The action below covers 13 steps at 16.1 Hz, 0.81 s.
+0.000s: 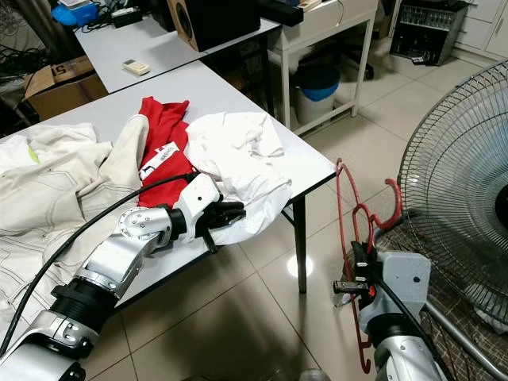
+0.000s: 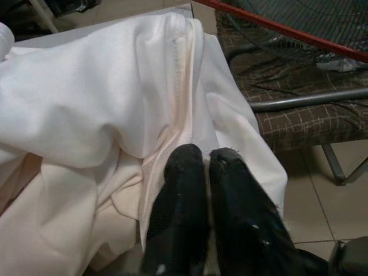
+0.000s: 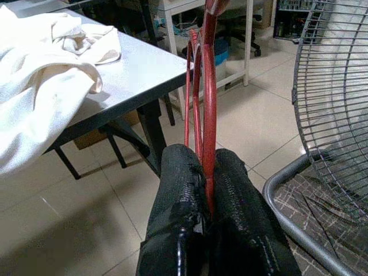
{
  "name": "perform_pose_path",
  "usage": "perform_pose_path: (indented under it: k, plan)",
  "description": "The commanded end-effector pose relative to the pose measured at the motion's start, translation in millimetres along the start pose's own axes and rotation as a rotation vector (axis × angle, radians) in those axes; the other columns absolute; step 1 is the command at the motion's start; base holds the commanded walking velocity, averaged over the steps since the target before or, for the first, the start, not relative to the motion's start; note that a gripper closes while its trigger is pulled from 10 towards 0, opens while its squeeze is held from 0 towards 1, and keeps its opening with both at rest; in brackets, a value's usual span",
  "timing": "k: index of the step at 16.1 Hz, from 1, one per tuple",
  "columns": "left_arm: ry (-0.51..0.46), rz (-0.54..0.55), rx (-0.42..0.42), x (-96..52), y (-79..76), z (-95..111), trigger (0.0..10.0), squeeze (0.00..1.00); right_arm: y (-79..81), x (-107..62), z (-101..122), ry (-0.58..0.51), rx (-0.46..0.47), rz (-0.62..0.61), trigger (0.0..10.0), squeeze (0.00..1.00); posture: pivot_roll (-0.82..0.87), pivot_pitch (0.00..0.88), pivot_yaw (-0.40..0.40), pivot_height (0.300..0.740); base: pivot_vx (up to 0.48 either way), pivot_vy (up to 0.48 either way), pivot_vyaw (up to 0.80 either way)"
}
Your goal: Hang hanger
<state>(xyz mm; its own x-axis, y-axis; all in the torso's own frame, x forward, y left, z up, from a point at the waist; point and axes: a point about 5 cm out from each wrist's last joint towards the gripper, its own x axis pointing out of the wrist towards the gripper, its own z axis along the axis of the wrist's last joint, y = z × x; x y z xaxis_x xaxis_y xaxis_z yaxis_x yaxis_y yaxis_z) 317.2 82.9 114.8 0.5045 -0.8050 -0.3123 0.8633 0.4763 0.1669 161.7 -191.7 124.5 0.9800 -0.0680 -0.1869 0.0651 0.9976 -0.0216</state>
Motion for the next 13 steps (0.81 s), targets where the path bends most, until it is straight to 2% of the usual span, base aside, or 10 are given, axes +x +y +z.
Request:
perform_pose_path:
  k: [1,6,7,8,9,10,13]
  plan:
    - [0.007,0.026,-0.007,-7.7,5.6,-1.8,0.0,0.0,2.6,2.3,-0.7,-0.005,0.007,0.004,10.0,0.0,-0.2,0.039,0.189,0.74,0.0,0.0,0.0]
    - [-0.002,0.1,0.02,-7.5,11.9,1.3,0.0,0.0,3.8,4.2,-0.7,-0.007,0.001,0.011,10.0,0.0,-0.2,0.038,0.187,0.74,0.0,0.0,0.0]
    - [-0.093,0.112,0.014,-10.1,11.3,10.3,4.4,0.0,4.4,5.7,-1.2,-0.005,-0.003,0.022,10.0,0.0,-0.19,0.036,0.173,0.74,0.0,0.0,0.0]
    - [-0.138,0.122,0.012,-12.0,11.1,14.6,4.4,0.0,4.7,6.7,-1.3,-0.004,-0.005,0.028,10.0,0.0,-0.19,0.036,0.173,0.74,0.0,0.0,0.0]
    - [-0.156,0.063,-0.012,-12.9,5.8,14.8,10.0,0.0,5.1,7.7,-1.2,-0.004,-0.006,0.034,10.0,0.0,-0.18,0.038,0.163,0.74,0.0,0.0,0.0]
    - [-0.158,0.057,0.0,-14.7,3.1,13.0,10.0,0.99,6.0,9.2,-1.0,-0.004,-0.009,0.042,10.0,0.0,-0.18,0.037,0.159,0.74,0.0,0.0,0.0]
    - [-0.132,0.011,-0.015,-19.3,-9.7,1.0,10.0,1.0,9.0,11.5,-2.8,0.01,-0.023,0.081,10.0,0.0,-0.17,0.043,0.122,0.74,0.0,0.0,0.0]
